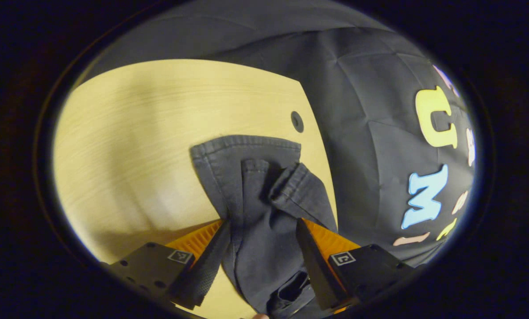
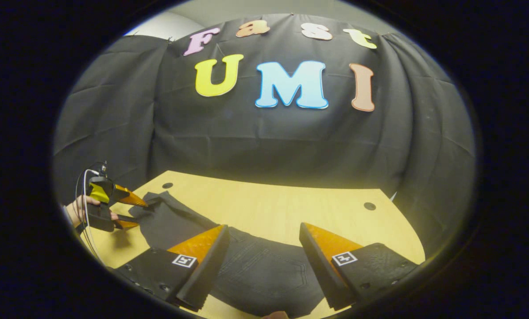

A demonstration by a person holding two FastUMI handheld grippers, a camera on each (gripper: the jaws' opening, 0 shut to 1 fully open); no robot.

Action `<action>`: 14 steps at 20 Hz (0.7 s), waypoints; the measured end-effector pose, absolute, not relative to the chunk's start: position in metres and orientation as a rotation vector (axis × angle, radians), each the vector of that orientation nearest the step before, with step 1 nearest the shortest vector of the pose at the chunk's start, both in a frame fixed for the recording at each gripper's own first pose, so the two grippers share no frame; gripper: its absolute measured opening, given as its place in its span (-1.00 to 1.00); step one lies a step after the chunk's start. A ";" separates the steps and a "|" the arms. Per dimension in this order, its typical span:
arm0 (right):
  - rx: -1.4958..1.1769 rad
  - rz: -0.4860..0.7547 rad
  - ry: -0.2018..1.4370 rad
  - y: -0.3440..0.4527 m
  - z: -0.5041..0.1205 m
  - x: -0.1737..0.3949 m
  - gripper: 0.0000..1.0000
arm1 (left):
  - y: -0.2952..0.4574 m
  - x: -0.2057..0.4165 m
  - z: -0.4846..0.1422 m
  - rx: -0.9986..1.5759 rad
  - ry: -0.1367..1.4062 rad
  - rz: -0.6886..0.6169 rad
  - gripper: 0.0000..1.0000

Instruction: Grasp the waist and the cuffs of the jeans and fold them to make the two legs overlap; first hold the waist and fold one-third of the jeans toward the cuffs, then hold the cuffs and fold the remaining one-third in the same direction to finish folding.

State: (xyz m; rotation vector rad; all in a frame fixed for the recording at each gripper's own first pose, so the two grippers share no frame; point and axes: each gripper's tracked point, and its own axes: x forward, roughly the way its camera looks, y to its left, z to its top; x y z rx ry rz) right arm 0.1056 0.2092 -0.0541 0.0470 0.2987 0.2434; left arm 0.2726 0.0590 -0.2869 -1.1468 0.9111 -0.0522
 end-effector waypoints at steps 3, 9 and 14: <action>0.045 0.230 0.311 0.204 -0.056 0.111 0.89 | 0.051 0.279 -0.299 -1.146 0.914 -0.071 0.76; 0.055 0.217 0.332 0.202 -0.062 0.113 0.89 | 0.055 0.282 -0.316 -1.224 0.923 -0.076 -0.54; 0.036 0.221 0.329 0.198 -0.060 0.105 0.89 | 0.051 0.283 -0.289 -1.344 0.841 -0.125 -0.79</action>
